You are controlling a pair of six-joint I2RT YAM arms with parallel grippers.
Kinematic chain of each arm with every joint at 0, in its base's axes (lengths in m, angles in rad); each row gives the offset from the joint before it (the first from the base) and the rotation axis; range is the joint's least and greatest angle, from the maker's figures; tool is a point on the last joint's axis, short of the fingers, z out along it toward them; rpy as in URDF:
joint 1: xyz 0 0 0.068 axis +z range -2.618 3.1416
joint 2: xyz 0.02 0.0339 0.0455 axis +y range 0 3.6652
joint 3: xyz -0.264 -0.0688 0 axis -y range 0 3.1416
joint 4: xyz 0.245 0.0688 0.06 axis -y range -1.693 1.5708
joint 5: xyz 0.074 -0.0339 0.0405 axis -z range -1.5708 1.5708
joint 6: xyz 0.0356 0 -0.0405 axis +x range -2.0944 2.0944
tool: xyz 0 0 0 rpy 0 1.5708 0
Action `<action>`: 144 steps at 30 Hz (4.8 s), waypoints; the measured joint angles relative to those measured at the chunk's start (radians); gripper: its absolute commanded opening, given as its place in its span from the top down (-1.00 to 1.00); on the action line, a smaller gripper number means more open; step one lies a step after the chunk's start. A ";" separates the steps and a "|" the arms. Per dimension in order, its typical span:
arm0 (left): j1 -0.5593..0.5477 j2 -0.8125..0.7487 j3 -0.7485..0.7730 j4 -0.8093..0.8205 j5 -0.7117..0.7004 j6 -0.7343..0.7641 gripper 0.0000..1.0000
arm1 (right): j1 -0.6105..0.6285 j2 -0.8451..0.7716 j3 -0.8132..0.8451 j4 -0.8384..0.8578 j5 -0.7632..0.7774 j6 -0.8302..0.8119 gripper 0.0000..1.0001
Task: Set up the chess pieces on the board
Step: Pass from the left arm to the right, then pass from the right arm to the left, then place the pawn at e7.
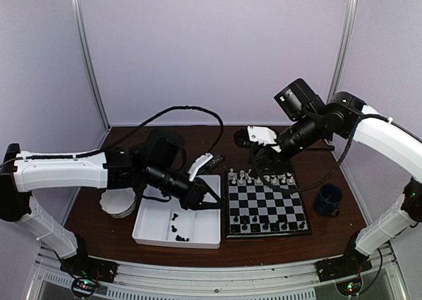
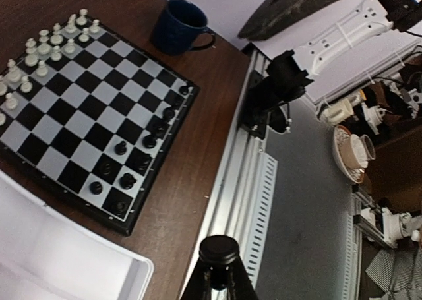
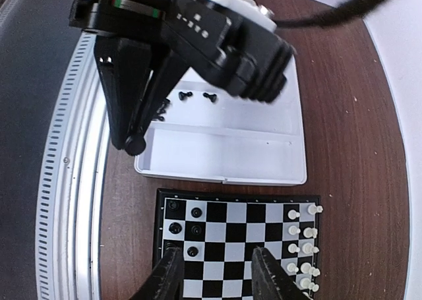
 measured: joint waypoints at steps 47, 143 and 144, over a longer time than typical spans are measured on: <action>0.004 0.140 0.095 0.109 0.377 -0.156 0.62 | 0.333 0.101 0.084 -0.146 0.203 -0.183 0.82; -0.037 0.835 0.998 -0.349 -0.127 0.241 1.00 | -0.804 -0.407 -0.546 0.103 -0.343 0.243 0.00; -0.044 0.855 1.020 -0.377 -0.135 0.254 1.00 | -0.804 -0.409 -0.546 0.111 -0.336 0.244 -0.01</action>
